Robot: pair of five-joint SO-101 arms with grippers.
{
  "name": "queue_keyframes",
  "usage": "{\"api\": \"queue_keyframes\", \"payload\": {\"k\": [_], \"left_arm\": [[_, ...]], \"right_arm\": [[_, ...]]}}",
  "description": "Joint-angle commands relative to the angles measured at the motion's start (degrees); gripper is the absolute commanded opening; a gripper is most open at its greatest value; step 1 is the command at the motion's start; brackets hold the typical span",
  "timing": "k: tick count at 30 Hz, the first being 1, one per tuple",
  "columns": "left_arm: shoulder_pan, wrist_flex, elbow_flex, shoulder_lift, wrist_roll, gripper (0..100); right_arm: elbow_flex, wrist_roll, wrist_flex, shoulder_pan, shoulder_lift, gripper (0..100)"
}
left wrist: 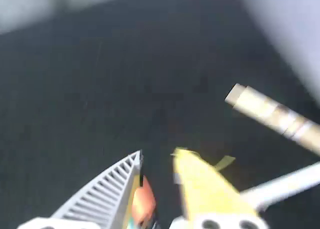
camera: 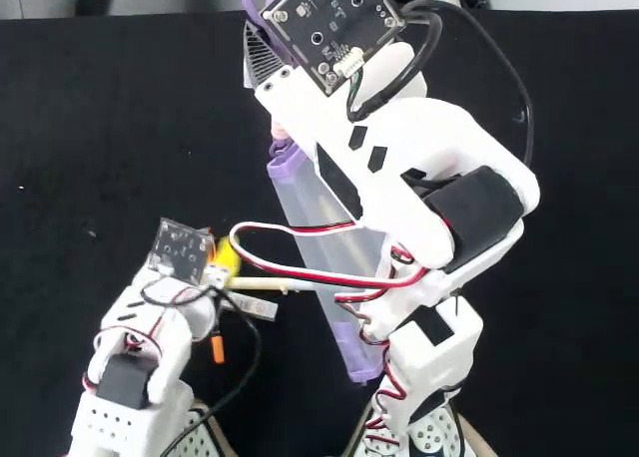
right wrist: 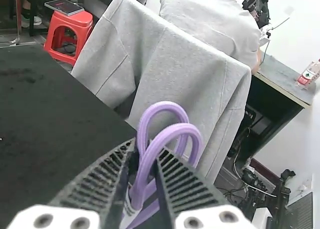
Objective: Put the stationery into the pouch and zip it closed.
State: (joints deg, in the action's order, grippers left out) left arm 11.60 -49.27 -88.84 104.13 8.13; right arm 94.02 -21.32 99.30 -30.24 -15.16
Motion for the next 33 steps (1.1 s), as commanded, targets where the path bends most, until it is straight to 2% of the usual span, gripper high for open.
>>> {"api": "queue_keyframes", "payload": {"k": [1,5,11,14,19,26,29,33], "left_arm": [[9.36,10.37,5.49,0.26,-12.22,30],[13.32,14.68,9.71,0.18,-20.48,30],[7.25,14.07,11.91,0.18,-28.13,31],[7.78,13.89,12.88,0.18,-29.54,30],[12.18,14.77,10.15,0.00,-29.54,31],[7.60,28.57,0.22,-5.10,-25.14,30],[9.01,29.98,4.26,-13.36,-25.49,30],[11.38,29.98,15.52,-29.01,-25.58,30]], "right_arm": [[1.80,0.00,0.35,-0.44,2.42,1.1],[1.80,-0.09,0.26,-0.09,1.98,1.1],[1.71,-0.09,-0.44,1.67,1.98,1.1],[1.71,-0.09,-0.53,1.93,1.98,1.1],[1.71,-0.09,-0.18,1.67,2.15,1.1],[1.71,0.00,0.00,1.58,2.51,1.1],[1.71,0.00,0.09,1.58,2.51,1.1],[1.71,0.00,0.35,1.58,2.51,1.1]]}}
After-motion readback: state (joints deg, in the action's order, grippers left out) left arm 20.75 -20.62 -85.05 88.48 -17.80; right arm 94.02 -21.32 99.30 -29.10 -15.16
